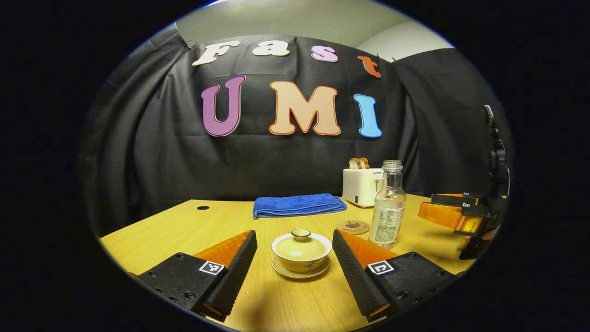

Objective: Open the teacup lid with one hand, grasp the water bottle and pour water into the teacup with the other hand; after pouring, place the water bottle on the coaster and then close the teacup lid.

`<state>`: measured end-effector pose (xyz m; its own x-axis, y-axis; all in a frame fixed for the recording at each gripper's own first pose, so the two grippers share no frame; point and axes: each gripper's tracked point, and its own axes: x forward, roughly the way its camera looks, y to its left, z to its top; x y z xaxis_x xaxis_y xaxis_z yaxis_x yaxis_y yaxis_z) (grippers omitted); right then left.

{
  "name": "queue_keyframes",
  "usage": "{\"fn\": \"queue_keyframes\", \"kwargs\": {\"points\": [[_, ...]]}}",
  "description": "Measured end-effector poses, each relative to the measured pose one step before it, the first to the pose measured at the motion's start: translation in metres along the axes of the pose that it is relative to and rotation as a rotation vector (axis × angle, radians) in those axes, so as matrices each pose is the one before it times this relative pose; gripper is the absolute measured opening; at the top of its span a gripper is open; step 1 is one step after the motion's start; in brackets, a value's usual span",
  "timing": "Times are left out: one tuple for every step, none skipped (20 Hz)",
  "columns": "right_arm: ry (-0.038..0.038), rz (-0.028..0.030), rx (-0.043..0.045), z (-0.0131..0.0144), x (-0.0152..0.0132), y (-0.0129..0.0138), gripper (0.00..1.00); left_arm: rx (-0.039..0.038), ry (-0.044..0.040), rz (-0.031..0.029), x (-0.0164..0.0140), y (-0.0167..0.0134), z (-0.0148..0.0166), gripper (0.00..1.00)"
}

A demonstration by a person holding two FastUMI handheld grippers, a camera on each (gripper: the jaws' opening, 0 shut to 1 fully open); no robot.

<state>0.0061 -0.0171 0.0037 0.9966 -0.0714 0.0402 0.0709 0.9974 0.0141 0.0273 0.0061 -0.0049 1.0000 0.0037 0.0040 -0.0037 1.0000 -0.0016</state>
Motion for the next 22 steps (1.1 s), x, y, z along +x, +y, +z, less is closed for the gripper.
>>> {"fn": "queue_keyframes", "kwargs": {"points": [[-0.00049, 0.00125, -0.00034, 0.00047, -0.00020, 0.00056, 0.96, 0.00134, 0.00161, -0.00397, 0.00370, -0.00038, 0.00013, 0.96], [0.00032, 0.00180, 0.00041, -0.00080, -0.00019, -0.00069, 0.96, -0.00015, -0.00083, -0.00506, 0.00275, -0.00183, -0.00048, 0.96], [0.00002, 0.00390, -0.00018, 0.00020, 0.00014, 0.00114, 0.96, 0.00010, 0.00114, -0.00229, 0.00389, -0.00028, 0.00040, 0.96], [0.00007, 0.00222, 0.00017, -0.00012, -0.00070, 0.00024, 0.96, 0.00130, 0.00382, -0.00390, 0.00329, 0.00002, -0.00022, 0.96], [0.00003, 0.00022, -0.00012, 0.00065, 0.00017, 0.00057, 0.96, -0.00094, 0.01099, -0.00291, 0.00147, -0.00203, -0.00412, 0.96], [-0.00057, 0.00026, 0.00027, -0.00046, 0.00043, -0.00021, 0.96, -0.00186, 0.00864, -0.00149, 0.00339, 0.00056, -0.00157, 0.96], [-0.00022, 0.00129, 0.00029, 0.00015, -0.00039, -0.00022, 0.96, -0.00145, 0.01057, -0.00376, 0.00242, -0.00056, -0.00213, 0.96], [-0.00053, 0.00231, 0.00004, -0.00050, -0.00044, 0.00092, 0.96, 0.00051, 0.01057, -0.00393, 0.00319, -0.00020, -0.00159, 0.96], [0.00042, 0.00203, 0.00006, 0.00075, 0.00013, 0.00055, 0.96, 0.00082, 0.01158, -0.00457, 0.00334, 0.00010, -0.00269, 0.96], [-0.00011, 0.00273, 0.00004, -0.00092, -0.00059, 0.00007, 0.95, -0.00017, 0.01113, -0.00194, 0.00251, 0.00007, -0.00128, 0.96], [0.00060, 0.00127, -0.00013, 0.00037, 0.00025, 0.00037, 0.96, 0.00047, 0.00715, -0.00297, 0.00407, 0.00015, -0.00091, 0.96], [-0.00012, 0.00036, 0.00004, -0.00020, -0.00069, -0.00014, 0.99, -0.00221, 0.00660, 0.00330, 0.00280, 0.00082, -0.00109, 0.96], [-0.00012, 0.00005, -0.00001, 0.00050, -0.00009, -0.00017, 0.92, -0.00070, 0.00703, -0.00130, 0.00232, 0.00088, -0.00048, 0.95], [0.00044, 0.00028, -0.00009, -0.00002, 0.00004, 0.00044, 0.96, 0.00121, 0.00738, -0.00269, 0.00270, -0.00080, -0.00124, 0.95], [-0.00016, 0.00098, 0.00012, 0.00028, 0.00011, 0.00004, 0.95, 0.00360, 0.00906, -0.00442, 0.00241, -0.00080, -0.00136, 0.95], [0.00013, 0.00131, 0.00011, 0.00021, 0.00014, 0.00062, 0.96, 0.00387, 0.00915, -0.00659, 0.00193, -0.00183, -0.00125, 0.95], [0.00065, 0.00032, -0.00015, 0.00031, 0.00045, -0.00013, 0.96, 0.00292, 0.00675, -0.00394, 0.00132, -0.00066, -0.00092, 0.92], [-0.00016, 0.00091, 0.00035, -0.00032, -0.00129, 0.00038, 0.96, 0.00318, 0.00893, -0.00963, 0.00141, -0.00234, -0.00004, 0.88], [-0.00030, 0.00104, -0.00003, 0.00084, -0.00001, 0.00067, 0.96, 0.00496, 0.00836, -0.00862, 0.00145, -0.00140, -0.00222, 0.83], [0.00103, 0.00007, 0.00016, -0.00058, 0.00054, -0.00014, 0.96, 0.00124, 0.00877, -0.00273, 0.00130, -0.00001, -0.00103, 0.82], [-0.00021, 0.00014, 0.00007, 0.00074, 0.00075, 0.00019, 0.92, 0.00063, 0.00525, -0.00216, 0.00054, 0.00055, -0.00110, 0.79], [0.00018, 0.00010, 0.00011, -0.00025, -0.00092, 0.00005, 0.96, 0.00107, 0.00440, -0.00154, 0.00112, -0.00008, 0.00035, 0.77]]}}
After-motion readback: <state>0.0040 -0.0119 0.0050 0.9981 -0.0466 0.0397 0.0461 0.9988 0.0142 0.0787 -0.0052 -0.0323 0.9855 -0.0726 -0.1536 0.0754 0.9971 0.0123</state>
